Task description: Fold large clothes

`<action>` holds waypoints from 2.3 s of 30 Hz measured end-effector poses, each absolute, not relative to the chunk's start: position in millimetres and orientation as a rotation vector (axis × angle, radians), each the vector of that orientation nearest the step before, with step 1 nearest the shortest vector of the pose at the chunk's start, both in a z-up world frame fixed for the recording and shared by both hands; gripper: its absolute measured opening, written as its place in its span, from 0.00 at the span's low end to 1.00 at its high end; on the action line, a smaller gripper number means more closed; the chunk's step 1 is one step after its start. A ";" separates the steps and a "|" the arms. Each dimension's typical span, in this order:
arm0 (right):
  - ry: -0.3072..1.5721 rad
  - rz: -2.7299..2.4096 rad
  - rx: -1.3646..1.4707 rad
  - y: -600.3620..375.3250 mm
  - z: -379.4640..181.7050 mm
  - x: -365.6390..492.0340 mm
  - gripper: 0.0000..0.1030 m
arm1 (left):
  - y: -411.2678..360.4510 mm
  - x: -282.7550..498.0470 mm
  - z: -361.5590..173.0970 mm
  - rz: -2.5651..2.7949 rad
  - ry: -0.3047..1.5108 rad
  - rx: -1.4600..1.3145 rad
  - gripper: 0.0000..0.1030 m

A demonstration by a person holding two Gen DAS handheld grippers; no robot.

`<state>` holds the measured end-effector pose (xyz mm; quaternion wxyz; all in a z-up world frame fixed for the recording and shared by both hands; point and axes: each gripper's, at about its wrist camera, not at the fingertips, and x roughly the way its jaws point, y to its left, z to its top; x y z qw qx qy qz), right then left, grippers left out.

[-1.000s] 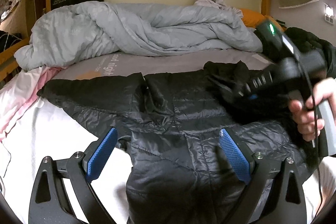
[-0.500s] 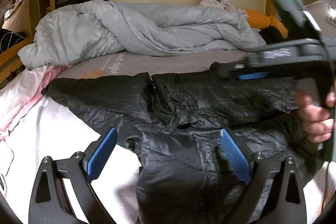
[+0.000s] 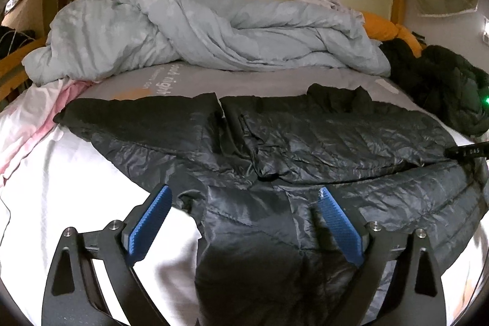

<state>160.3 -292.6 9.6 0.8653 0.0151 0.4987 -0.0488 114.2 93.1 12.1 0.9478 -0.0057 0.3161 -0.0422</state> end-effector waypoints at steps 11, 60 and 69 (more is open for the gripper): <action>1.158 -0.051 0.114 -295.7 -29.0 218.2 0.27 | 78.4 112.9 9.4 -0.112 0.652 0.041 0.92; 0.553 -0.061 -0.072 -247.7 88.7 72.2 0.67 | 310.0 225.3 -13.5 0.081 0.784 -0.535 0.92; 0.604 -0.196 -0.002 -308.0 54.7 41.1 0.67 | 333.9 257.2 -52.5 0.134 0.738 -0.543 0.70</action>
